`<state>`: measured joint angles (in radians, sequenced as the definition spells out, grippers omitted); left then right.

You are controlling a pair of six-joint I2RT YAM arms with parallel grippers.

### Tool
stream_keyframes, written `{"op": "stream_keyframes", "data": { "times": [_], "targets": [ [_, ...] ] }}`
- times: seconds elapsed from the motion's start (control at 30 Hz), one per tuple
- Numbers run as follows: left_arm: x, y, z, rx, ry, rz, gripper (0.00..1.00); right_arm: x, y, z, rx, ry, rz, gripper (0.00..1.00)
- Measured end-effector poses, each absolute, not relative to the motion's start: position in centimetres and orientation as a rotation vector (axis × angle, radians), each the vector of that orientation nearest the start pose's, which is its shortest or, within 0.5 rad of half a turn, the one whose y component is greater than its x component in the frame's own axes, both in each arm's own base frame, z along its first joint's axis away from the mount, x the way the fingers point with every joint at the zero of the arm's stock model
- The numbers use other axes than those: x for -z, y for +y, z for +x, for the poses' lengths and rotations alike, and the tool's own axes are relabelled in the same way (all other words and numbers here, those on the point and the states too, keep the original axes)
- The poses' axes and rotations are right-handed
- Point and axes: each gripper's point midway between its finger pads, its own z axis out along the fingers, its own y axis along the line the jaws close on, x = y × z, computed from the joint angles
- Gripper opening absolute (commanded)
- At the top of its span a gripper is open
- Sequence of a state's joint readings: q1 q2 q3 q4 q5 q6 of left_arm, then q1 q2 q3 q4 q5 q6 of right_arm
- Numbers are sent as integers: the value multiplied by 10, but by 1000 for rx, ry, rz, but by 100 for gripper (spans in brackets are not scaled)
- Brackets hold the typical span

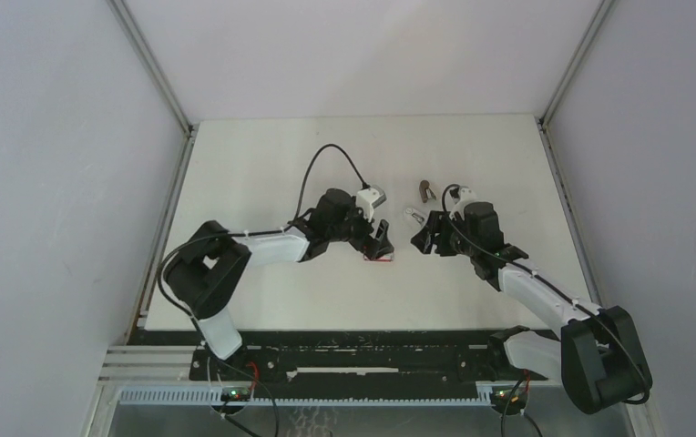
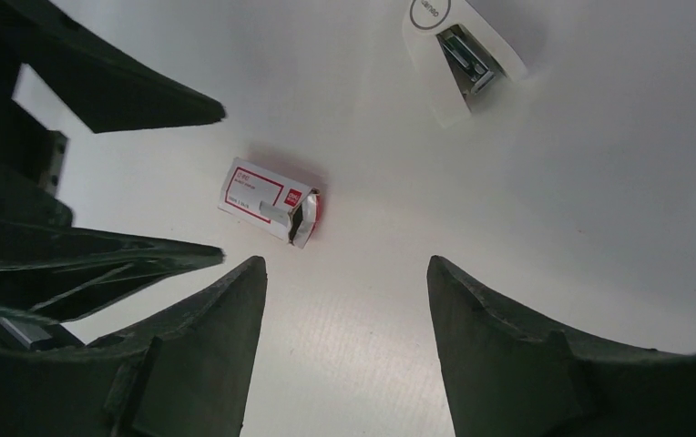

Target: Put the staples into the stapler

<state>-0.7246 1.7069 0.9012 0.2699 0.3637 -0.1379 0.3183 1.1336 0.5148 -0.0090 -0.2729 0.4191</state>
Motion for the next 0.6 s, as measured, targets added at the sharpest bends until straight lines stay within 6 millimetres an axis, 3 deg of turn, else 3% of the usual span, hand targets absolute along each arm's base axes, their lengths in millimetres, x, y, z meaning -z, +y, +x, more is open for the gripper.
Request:
{"op": "stream_keyframes", "data": {
  "times": [0.23,0.6],
  "targets": [
    [-44,-354,287,913,2118,889,91,-91,161,278,-733,2251,-39,65],
    [-34,-353,273,930,2150,921,89,-90,157,280,-742,2255,-2,63]
  ]
}}
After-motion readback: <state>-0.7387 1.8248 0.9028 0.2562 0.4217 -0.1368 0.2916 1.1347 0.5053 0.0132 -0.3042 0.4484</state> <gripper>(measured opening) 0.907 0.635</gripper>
